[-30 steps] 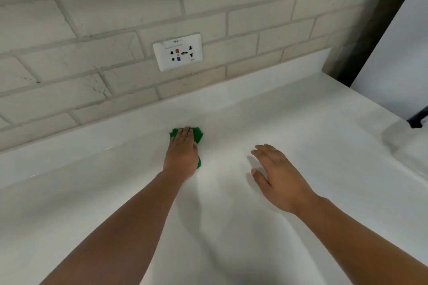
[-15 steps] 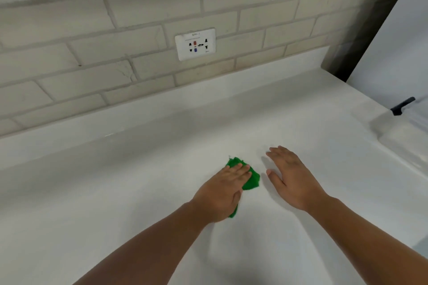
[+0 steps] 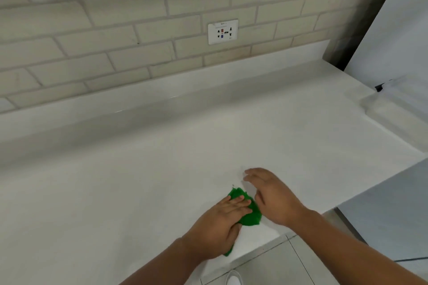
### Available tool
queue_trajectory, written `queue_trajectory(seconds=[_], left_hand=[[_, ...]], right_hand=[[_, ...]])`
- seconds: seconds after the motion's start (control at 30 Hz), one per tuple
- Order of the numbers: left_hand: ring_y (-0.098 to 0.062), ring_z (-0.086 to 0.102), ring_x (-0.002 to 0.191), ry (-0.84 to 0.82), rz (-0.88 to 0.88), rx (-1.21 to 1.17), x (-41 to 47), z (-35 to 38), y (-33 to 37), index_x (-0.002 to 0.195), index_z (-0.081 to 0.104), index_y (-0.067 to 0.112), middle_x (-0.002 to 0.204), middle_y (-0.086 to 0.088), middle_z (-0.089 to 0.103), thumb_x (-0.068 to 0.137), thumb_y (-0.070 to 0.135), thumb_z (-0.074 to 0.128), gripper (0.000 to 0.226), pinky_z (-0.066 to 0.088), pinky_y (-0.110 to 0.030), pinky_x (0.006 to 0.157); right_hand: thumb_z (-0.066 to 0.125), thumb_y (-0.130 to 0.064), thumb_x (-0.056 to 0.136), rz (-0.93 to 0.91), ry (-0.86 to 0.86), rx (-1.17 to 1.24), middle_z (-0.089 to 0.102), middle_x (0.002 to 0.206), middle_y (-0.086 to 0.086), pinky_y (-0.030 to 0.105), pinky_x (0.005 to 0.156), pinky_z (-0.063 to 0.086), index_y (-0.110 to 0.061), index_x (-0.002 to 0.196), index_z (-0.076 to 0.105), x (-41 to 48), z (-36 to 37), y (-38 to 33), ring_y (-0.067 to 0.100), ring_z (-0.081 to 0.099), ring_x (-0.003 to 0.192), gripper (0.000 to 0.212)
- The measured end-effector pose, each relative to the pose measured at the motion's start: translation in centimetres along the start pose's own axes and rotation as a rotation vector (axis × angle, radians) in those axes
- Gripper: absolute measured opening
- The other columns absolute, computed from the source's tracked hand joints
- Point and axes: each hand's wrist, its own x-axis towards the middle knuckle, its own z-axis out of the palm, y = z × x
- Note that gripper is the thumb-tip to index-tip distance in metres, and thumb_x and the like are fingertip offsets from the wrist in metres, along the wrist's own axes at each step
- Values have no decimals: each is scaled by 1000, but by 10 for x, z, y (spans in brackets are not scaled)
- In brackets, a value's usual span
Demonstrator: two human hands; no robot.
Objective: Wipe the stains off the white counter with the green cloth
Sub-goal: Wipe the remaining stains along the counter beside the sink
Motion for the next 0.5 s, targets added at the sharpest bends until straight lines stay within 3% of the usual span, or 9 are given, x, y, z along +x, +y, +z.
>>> queue_trajectory(seconds=[0.1,0.17,0.3,0.37,0.5], left_hand=[[-6,49,127,126,-109,65,-30,-1,15,128,60,18,134,5,60,92,30,61,38,37,-31,111],[-11,54,119,188,-242,128,-47,2,25,126,61,16,129,3,62,86,32,69,44,47,-33,102],[-17,60,118,192,-346,250,-70,17,46,126,63,11,128,-2,63,77,27,80,54,45,-34,104],[-16,55,124,185,-358,240,-82,22,56,130,59,12,134,-1,60,77,33,78,61,39,-33,108],[-13,61,115,154,-337,217,-97,27,71,121,66,14,126,3,65,56,27,94,73,35,-24,109]], right_hand=[[28,-27,88,-96,-60,1,42,151,1,41,119,26,-14,141,50,-28,18,-23,19,34,140,59],[26,-30,86,-154,-116,-52,29,158,-1,37,122,15,-15,148,41,-45,26,-38,17,18,148,65],[35,-37,89,-191,-171,-195,4,162,-2,35,122,-3,-14,155,23,-75,38,-53,15,-6,151,71],[42,-39,91,-204,-148,-261,12,162,2,36,121,1,-13,153,27,-87,43,-55,20,2,151,69],[72,-21,81,-279,-85,-357,54,140,10,41,121,20,-12,134,52,-103,52,-53,27,45,135,57]])
